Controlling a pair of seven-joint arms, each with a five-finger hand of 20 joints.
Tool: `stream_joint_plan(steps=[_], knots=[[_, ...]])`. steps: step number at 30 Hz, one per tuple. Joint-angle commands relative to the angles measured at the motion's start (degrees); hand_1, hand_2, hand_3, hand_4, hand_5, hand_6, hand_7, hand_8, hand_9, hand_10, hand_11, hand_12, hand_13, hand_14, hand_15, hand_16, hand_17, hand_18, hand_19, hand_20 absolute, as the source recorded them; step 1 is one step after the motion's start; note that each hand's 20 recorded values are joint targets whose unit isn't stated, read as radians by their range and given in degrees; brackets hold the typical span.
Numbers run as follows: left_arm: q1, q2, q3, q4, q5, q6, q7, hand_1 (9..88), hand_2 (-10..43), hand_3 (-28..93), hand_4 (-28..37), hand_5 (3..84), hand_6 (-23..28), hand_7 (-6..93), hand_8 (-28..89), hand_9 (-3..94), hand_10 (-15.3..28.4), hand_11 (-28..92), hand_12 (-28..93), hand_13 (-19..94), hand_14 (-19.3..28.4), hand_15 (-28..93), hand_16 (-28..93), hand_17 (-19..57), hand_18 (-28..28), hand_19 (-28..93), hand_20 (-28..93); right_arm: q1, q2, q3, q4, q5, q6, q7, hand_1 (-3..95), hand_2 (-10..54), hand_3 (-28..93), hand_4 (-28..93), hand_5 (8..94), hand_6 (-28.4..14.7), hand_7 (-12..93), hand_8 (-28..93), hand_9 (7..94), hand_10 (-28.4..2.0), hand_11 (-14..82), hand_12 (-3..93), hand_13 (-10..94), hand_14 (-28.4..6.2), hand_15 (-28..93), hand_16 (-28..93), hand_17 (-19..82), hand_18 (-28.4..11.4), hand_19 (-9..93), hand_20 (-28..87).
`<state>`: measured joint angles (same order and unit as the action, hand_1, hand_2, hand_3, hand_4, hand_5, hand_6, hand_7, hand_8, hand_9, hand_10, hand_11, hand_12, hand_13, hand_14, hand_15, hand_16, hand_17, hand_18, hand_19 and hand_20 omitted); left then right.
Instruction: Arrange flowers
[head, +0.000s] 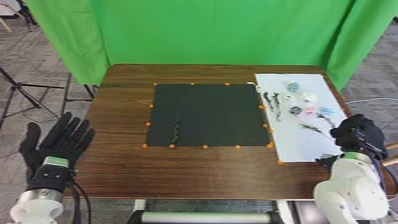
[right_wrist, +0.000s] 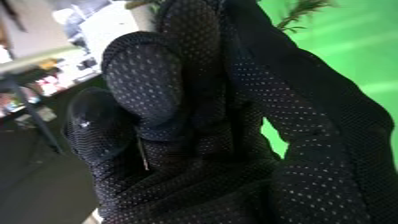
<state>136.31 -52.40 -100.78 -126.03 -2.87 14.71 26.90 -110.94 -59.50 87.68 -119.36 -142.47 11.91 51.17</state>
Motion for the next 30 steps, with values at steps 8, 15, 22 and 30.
stream_joint_plan(steps=[8, 15, 22, 30], knots=[[0.29, -0.20, 1.02, -0.08, -0.28, 0.44, -0.28, 27.0, 13.0, 72, -28.3, 40.1, 8.2, 16.8, -11, 37.9, 16.0, 28, 11, 27, 16.4, 43, -11, -3.6, 13.1, 39, 7, 15.19, -1.46, -17.13, -1.48, 9.69, -2.17, -6.25, 50.0, -9.5, 76, -18, 73.7, -2.6, 42, 16, 87.5, -8.8, 30.6, 44.9, 86, -6.8, 55, 33, 58, -18.0, 93, 45], [-1.30, -0.06, 1.50, 0.49, 0.08, 1.05, -1.88, 26.8, 13.1, 72, -28.3, 40.0, 8.3, 16.8, -11, 37.7, 15.8, 28, 11, 27, 16.4, 43, -11, -3.7, 13.1, 39, 7, 20.21, -5.37, -24.97, 2.88, 7.35, -4.77, -4.85, 50.9, -9.5, 76, -20, 73.3, -2.8, 43, 16, 87.2, -9.0, 31.2, 44.6, 86, -7.1, 55, 33, 58, -18.0, 93, 46], [-2.76, 0.07, 2.01, 1.24, 1.25, 0.89, -3.43, 26.8, 13.2, 72, -28.3, 40.0, 8.2, 17.0, -11, 37.7, 15.9, 28, 11, 27, 16.3, 43, -11, -3.6, 13.0, 39, 7, 21.85, -9.69, -29.36, 8.84, 2.91, -7.93, -4.21, 52.0, -9.5, 76, -21, 73.8, -3.1, 42, 15, 87.6, -9.4, 30.9, 44.5, 86, -7.4, 54, 33, 58, -19.2, 93, 46], [-3.18, -0.45, 3.85, 1.39, 1.19, 0.56, -3.25, 26.9, 13.1, 72, -28.3, 40.0, 7.9, 17.3, -11, 37.7, 15.8, 28, 10, 27, 16.3, 43, -11, -3.6, 13.0, 39, 7, 20.75, -13.15, -29.97, 11.94, 2.38, -11.27, -3.99, 52.0, -9.5, 76, -21, 74.3, -3.1, 42, 16, 87.7, -9.5, 30.8, 44.4, 87, -7.4, 54, 33, 59, -19.4, 93, 46]])
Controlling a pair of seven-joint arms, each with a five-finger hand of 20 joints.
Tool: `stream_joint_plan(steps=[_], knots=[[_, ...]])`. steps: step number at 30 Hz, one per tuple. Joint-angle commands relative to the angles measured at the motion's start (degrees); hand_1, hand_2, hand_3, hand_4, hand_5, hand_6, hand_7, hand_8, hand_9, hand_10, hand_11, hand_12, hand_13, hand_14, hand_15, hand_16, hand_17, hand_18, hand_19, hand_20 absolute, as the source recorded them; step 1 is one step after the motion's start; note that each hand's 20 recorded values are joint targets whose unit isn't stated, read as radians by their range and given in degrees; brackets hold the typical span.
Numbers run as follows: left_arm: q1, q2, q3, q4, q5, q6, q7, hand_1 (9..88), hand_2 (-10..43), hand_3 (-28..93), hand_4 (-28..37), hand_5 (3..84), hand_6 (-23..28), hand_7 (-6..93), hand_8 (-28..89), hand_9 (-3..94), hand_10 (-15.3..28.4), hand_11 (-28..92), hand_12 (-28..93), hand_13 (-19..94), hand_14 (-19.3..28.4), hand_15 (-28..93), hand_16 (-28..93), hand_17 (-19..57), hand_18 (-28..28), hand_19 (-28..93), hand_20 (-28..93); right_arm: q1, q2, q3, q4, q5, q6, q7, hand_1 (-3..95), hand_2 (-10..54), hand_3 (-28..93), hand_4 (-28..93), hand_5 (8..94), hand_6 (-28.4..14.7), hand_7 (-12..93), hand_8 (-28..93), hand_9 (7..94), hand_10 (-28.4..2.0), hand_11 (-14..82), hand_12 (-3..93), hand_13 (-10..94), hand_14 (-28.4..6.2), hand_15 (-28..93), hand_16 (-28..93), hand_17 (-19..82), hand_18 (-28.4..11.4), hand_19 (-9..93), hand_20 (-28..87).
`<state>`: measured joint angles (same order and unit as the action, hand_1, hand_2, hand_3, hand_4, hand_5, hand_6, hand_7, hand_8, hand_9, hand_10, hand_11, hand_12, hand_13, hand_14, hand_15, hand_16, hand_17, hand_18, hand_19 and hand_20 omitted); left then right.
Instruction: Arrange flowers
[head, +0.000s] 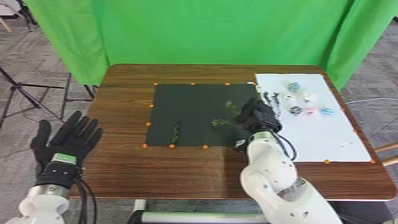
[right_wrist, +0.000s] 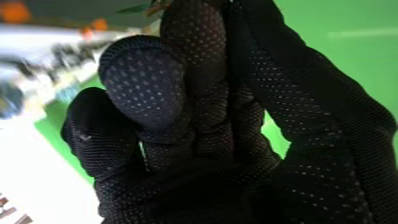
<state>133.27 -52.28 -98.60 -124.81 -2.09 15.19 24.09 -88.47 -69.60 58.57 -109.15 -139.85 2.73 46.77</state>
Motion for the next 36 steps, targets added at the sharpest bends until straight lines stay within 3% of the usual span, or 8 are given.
stream_joint_plan(steps=[1, 15, 19, 22, 27, 32, 34, 36], knots=[[0.15, -0.59, 1.70, 0.10, 0.49, -0.18, -0.67, 26.9, 13.1, 72, -28.3, 40.0, 7.9, 17.3, -11, 37.7, 15.9, 28, 10, 27, 16.3, 43, -11, -3.6, 13.0, 39, 7, -2.19, -3.25, -0.40, 1.28, 0.67, -3.50, 0.12, 51.9, -9.5, 76, -21, 74.3, -3.2, 41, 16, 87.7, -9.6, 30.7, 44.4, 87, -7.5, 54, 33, 59, -19.4, 93, 45], [1.47, -1.21, 0.33, -0.37, -1.00, 1.53, 0.26, 26.9, 13.2, 72, -28.3, 40.0, 8.0, 17.2, -11, 37.7, 15.9, 28, 10, 27, 16.3, 43, -11, -3.4, 12.9, 39, 6, -3.60, -3.76, 2.51, -3.36, 5.63, -5.36, -0.52, 29.5, -9.5, 71, -18, 69.5, -8.5, 16, -9, 83.9, -16.6, 25.8, 23.3, 89, -7.4, 47, 29, 64, -15.5, 93, 48], [-0.25, -1.46, 0.23, 0.33, 1.88, 0.00, -1.36, 26.9, 13.3, 72, -28.3, 40.0, 8.0, 17.1, -11, 37.7, 15.9, 28, 10, 27, 16.3, 43, -11, -3.5, 12.9, 39, 7, -3.35, -2.16, 2.07, -4.26, 2.56, -1.19, -2.52, 29.0, -9.5, 71, -18, 67.4, -9.2, 15, -9, 82.2, -17.5, 24.7, 22.7, 89, -7.6, 46, 29, 65, -15.2, 93, 48], [0.90, -1.28, 0.27, -0.10, -0.91, 1.00, -0.02, 26.8, 13.3, 72, -28.3, 40.0, 8.0, 17.2, -11, 37.7, 15.8, 28, 11, 27, 16.2, 43, -11, -3.6, 12.9, 39, 7, -4.34, -1.53, 3.47, -5.80, -0.50, -8.63, -4.99, 29.7, -9.5, 72, -18, 66.0, -9.0, 16, -8, 79.3, -17.8, 26.6, 23.6, 86, -8.6, 50, 32, 64, -16.1, 93, 52], [-1.03, 0.29, -0.36, 0.84, -0.07, 0.62, -0.99, 26.8, 13.4, 72, -28.3, 40.0, 8.0, 17.2, -11, 37.7, 15.8, 28, 11, 27, 16.3, 43, -11, -3.7, 13.0, 40, 7, -2.50, -0.59, 3.53, -6.27, -1.84, -21.03, -4.55, 33.8, -9.5, 72, -28, 58.8, -10.2, 18, -7, 64.7, -19.3, 27.9, 23.7, 72, -11.6, 61, 31, 56, -19.1, 93, 57], [1.12, -0.84, -0.12, 0.13, -0.64, 0.81, -0.29, 26.7, 13.3, 72, -28.3, 39.9, 8.0, 17.2, -11, 37.5, 15.8, 28, 11, 27, 16.3, 43, -11, -3.8, 13.2, 40, 7, -5.62, 1.15, 1.54, -5.78, -10.80, -24.90, -6.44, 55.9, -9.5, 37, -28, 56.0, -10.7, 19, -7, 59.2, -19.7, 31.6, 25.4, 65, -13.5, 66, 32, 52, -21.4, 93, 58], [1.73, -0.23, -0.75, 0.15, 1.04, -0.38, -0.15, 26.8, 13.4, 72, -28.3, 39.9, 8.0, 17.2, -11, 37.5, 15.7, 28, 11, 27, 16.2, 43, -11, -3.9, 13.2, 40, 7, -5.42, 0.35, 1.37, -5.28, -9.61, -25.92, -5.19, 74.0, -9.5, -5, -12, 55.6, -10.7, 19, -7, 58.8, -19.9, 31.8, 25.6, 64, -13.8, 66, 32, 51, -21.8, 93, 58], [0.67, -0.06, -0.94, 0.50, 2.95, -0.09, -0.35, 26.8, 13.4, 72, -28.3, 39.8, 8.0, 17.2, -11, 37.4, 15.7, 28, 11, 27, 16.2, 43, -11, -3.9, 13.3, 40, 7, -4.67, 0.56, 0.77, -4.61, -10.14, -26.04, -5.59, 77.8, -9.5, -14, -7, 55.6, -10.7, 19, -7, 58.6, -20.0, 32.2, 25.7, 64, -13.9, 66, 32, 51, -22.0, 93, 58]])
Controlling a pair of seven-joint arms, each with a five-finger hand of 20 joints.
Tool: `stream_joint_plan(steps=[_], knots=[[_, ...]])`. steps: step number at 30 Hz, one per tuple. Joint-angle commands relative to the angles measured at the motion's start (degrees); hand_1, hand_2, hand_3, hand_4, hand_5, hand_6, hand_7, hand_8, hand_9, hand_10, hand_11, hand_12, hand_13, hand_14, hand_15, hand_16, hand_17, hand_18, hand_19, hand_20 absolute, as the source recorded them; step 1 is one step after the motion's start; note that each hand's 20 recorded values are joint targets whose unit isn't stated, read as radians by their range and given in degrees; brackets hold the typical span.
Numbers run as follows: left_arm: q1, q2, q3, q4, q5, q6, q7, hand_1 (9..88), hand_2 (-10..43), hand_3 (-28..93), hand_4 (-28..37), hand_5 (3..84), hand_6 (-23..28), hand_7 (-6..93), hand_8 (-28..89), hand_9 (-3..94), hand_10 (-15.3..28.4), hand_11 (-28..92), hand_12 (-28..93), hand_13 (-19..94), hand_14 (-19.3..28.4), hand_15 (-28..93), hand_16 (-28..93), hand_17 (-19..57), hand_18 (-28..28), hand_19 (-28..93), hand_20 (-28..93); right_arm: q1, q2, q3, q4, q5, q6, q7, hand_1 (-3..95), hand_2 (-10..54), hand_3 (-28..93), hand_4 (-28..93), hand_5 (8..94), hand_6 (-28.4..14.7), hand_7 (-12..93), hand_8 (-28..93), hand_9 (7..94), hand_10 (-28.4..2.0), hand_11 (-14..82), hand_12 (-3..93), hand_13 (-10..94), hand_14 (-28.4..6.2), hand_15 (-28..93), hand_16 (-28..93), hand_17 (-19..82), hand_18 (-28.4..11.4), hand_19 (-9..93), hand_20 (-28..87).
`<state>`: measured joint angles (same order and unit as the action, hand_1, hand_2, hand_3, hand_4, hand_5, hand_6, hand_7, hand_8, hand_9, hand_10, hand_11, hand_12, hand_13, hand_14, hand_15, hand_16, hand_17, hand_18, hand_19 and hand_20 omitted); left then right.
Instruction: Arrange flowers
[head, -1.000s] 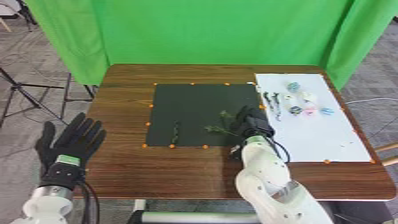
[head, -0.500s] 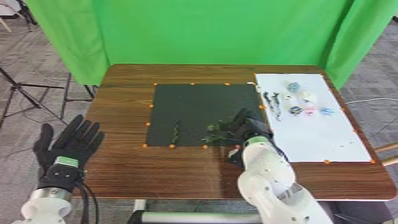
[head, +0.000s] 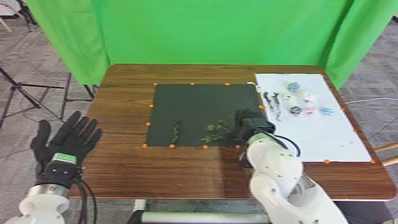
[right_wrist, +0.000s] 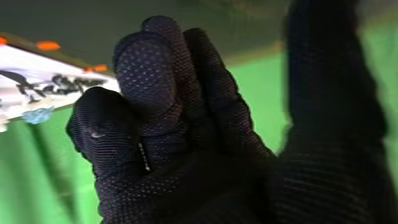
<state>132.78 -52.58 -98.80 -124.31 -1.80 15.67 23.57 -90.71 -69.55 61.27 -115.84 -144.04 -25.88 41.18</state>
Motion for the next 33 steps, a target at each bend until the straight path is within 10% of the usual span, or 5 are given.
stream_joint_plan(steps=[1, 6, 8, 15, 33], knots=[[0.73, 0.24, -0.72, 0.11, 2.26, -0.49, 0.11, 26.8, 13.4, 72, -28.3, 39.8, 8.0, 17.2, -11, 37.3, 15.7, 28, 11, 27, 16.2, 43, -11, -3.9, 13.3, 40, 7, -1.72, 0.77, -2.58, 2.60, -6.45, 2.57, -0.15, 78.0, -9.5, -15, -7, 55.7, -10.6, 20, -7, 58.5, -20.1, 33.1, 26.0, 64, -13.9, 66, 32, 51, -22.0, 93, 58], [0.02, -0.61, 0.44, 0.18, 0.51, -0.19, -1.31, 26.7, 13.3, 72, -28.3, 39.7, 7.9, 17.2, -11, 37.2, 15.6, 28, 11, 27, 16.1, 43, -11, -4.0, 13.3, 40, 7, -0.23, -0.05, -4.42, 5.66, -5.61, 1.80, 0.45, 77.1, -9.5, -7, -11, 65.5, -6.6, 28, -8, 66.7, -17.0, 38.0, 28.2, 70, -11.9, 65, 33, 52, -21.4, 93, 57], [0.24, -0.02, -0.01, 0.27, 1.79, -0.18, -1.54, 26.7, 13.3, 72, -28.3, 39.7, 8.0, 17.1, -11, 37.2, 15.7, 28, 11, 27, 16.2, 42, -11, -4.1, 13.4, 40, 7, 0.85, -1.00, -5.43, 7.42, -5.78, 1.46, -0.95, 65.7, -9.5, 24, -25, 69.9, -4.8, 32, -9, 72.1, -15.6, 39.3, 29.3, 74, -10.7, 64, 34, 53, -21.1, 93, 57], [-0.13, 0.16, 0.12, 0.29, 1.91, 0.20, -1.51, 26.7, 13.3, 72, -28.3, 39.6, 7.9, 17.2, -11, 37.2, 15.7, 28, 11, 27, 16.1, 42, -11, -4.2, 13.5, 40, 7, 2.99, -2.72, -7.86, 9.01, -1.82, 1.64, -3.19, 48.9, -9.5, 62, -28, 81.1, -2.6, 34, 17, 82.5, -13.9, 41.3, 32.2, 82, -9.6, 63, 35, 56, -21.0, 93, 55], [-3.09, -0.40, 3.19, 1.61, 2.90, 0.45, -6.26, 26.6, 13.3, 72, -28.3, 39.4, 7.8, 17.4, -11, 37.1, 15.5, 28, 11, 27, 16.0, 42, -11, -4.3, 13.6, 40, 7, 1.47, -8.70, -7.94, 13.03, -3.17, 9.67, -1.45, 43.8, -9.5, 73, -27, 81.9, -2.5, 33, 18, 83.7, -13.6, 41.1, 32.3, 83, -9.2, 62, 35, 58, -20.5, 93, 54]])
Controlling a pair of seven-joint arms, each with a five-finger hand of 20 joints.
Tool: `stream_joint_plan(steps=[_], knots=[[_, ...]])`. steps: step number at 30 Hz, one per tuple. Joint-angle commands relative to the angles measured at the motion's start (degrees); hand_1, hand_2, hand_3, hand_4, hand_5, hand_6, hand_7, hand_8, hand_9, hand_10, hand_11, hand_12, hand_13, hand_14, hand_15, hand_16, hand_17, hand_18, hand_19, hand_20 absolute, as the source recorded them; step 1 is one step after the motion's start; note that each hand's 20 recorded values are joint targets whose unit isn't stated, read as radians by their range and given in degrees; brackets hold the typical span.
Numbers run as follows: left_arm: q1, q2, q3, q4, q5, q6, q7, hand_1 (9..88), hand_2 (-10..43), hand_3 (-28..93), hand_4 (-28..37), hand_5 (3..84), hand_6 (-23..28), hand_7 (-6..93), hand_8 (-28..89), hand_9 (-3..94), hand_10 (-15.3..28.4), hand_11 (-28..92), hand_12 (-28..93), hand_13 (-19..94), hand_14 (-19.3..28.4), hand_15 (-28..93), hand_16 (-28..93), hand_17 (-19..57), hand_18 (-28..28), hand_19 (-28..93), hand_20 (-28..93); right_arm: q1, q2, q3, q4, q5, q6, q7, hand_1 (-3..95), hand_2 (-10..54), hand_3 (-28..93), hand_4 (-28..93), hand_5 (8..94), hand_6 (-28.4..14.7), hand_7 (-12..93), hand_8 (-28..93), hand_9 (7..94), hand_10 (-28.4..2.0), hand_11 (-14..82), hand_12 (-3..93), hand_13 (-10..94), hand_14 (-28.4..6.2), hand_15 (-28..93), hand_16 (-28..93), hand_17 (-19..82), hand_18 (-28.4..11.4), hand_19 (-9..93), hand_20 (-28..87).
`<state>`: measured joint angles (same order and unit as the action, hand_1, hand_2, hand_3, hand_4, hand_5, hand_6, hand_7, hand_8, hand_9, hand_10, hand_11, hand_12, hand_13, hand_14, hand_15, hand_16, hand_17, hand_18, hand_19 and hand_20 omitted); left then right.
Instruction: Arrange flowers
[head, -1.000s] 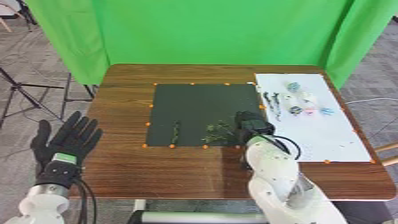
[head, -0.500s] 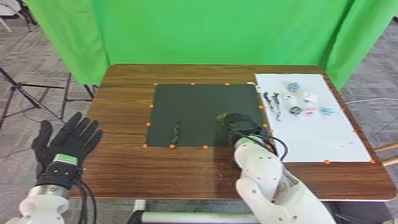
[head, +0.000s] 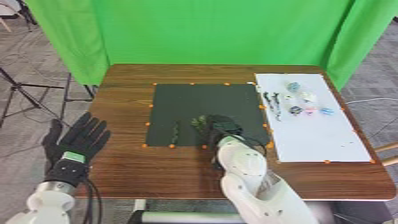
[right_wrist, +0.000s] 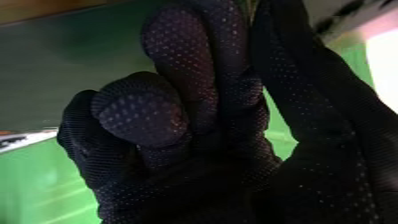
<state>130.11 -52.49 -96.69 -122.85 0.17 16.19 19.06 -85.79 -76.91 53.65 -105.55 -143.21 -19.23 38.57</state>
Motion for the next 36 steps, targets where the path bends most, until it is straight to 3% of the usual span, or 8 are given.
stream_joint_plan(steps=[1, 2, 4, 5, 10, 21, 29, 36], knots=[[-0.26, -0.59, 0.93, -0.17, 2.92, 1.44, -2.46, 26.6, 13.3, 72, -28.3, 39.4, 7.8, 17.4, -11, 37.1, 15.5, 28, 11, 27, 16.0, 42, -11, -4.3, 13.6, 40, 7, -3.43, -1.04, -0.78, 2.81, -5.27, 3.62, 1.39, 43.1, -9.5, 73, -26, 81.7, -2.6, 32, 18, 83.6, -13.6, 41.1, 32.3, 83, -9.2, 62, 35, 58, -20.4, 93, 54], [-0.11, -0.52, 1.00, -0.39, 4.88, 2.28, -2.81, 26.7, 13.3, 72, -28.3, 39.4, 7.8, 17.4, -11, 37.1, 15.5, 28, 11, 27, 16.0, 42, -11, -4.3, 13.6, 40, 7, -3.47, -0.86, -0.90, 2.64, -6.29, 3.19, 1.41, 41.7, -9.5, 73, -26, 81.2, -2.8, 32, 17, 83.0, -13.9, 40.6, 32.1, 83, -9.2, 62, 35, 58, -20.4, 93, 54], [-0.25, -0.46, 0.79, 0.00, 5.63, 0.59, -2.82, 26.7, 13.3, 72, -28.3, 39.4, 7.8, 17.3, -11, 37.2, 15.4, 28, 11, 27, 16.0, 42, -11, -4.4, 13.6, 40, 7, -2.83, -0.78, -0.86, 2.08, -4.78, 1.92, 2.20, 39.7, -9.5, 74, -25, 80.7, -3.1, 31, 15, 82.5, -14.4, 40.0, 31.7, 83, -9.4, 62, 35, 58, -20.5, 93, 54], [-0.31, -0.64, 0.49, -0.01, 3.38, -0.05, -2.24, 26.7, 13.3, 72, -28.3, 39.4, 7.7, 17.4, -11, 37.2, 15.4, 28, 11, 27, 16.0, 42, -11, -4.5, 13.6, 39, 7, -2.76, -0.62, -0.82, 1.55, -4.12, 0.98, 2.39, 39.1, -9.5, 74, -25, 80.5, -3.3, 31, 13, 82.4, -14.4, 40.0, 31.7, 83, -9.4, 62, 35, 58, -20.5, 93, 54], [-0.71, -0.17, 1.04, -0.30, 7.03, 2.72, -2.06, 27.0, 13.7, 72, -28.3, 39.4, 7.7, 17.7, -11, 37.1, 15.5, 28, 10, 27, 16.0, 42, -11, -4.7, 13.6, 39, 7, -2.51, 0.16, -0.76, -0.07, -3.59, 0.81, 2.74, 31.2, -9.5, 71, -23, 78.9, -4.3, 31, -8, 81.7, -15.9, 35.6, 29.2, 82, -9.7, 59, 33, 57, -20.7, 93, 53], [-0.69, -0.24, 0.59, -0.22, 6.23, 2.19, -1.37, 26.1, 13.9, 72, -28.3, 39.4, 7.9, 17.8, -11, 35.6, 15.6, 28, 10, 26, 16.0, 42, -11, -4.5, 13.4, 39, 7, -1.72, 2.05, -0.88, -4.55, -4.00, 0.34, 3.77, 27.9, -9.5, 69, -21, 77.6, -5.4, 26, -8, 81.7, -16.9, 29.9, 26.3, 82, -9.7, 55, 32, 57, -20.4, 93, 51], [0.78, -0.08, -0.22, -0.60, 3.09, 1.84, 0.87, 26.0, 13.7, 72, -28.3, 38.8, 7.8, 17.9, -11, 33.7, 15.3, 28, 11, 25, 15.8, 42, -11, -4.7, 13.4, 39, 7, -1.83, 4.21, 0.05, -9.98, -2.77, 0.98, 3.15, 27.5, -9.5, 69, -21, 77.8, -5.6, 24, -8, 82.2, -17.4, 28.5, 25.7, 82, -9.9, 54, 31, 57, -20.5, 93, 50], [1.04, -0.33, 0.18, -0.82, 2.50, 0.78, 1.98, 26.0, 13.7, 72, -28.3, 38.8, 7.7, 18.2, -11, 34.5, 15.5, 29, 11, 25, 15.8, 42, -11, -4.9, 13.6, 40, 7, 0.48, 8.00, 1.75, -9.05, -3.99, 8.29, 4.15, 28.7, -9.5, 69, -21, 77.3, -5.6, 24, -8, 81.6, -17.3, 27.9, 25.7, 82, -10.3, 54, 31, 56, -20.7, 93, 50]])
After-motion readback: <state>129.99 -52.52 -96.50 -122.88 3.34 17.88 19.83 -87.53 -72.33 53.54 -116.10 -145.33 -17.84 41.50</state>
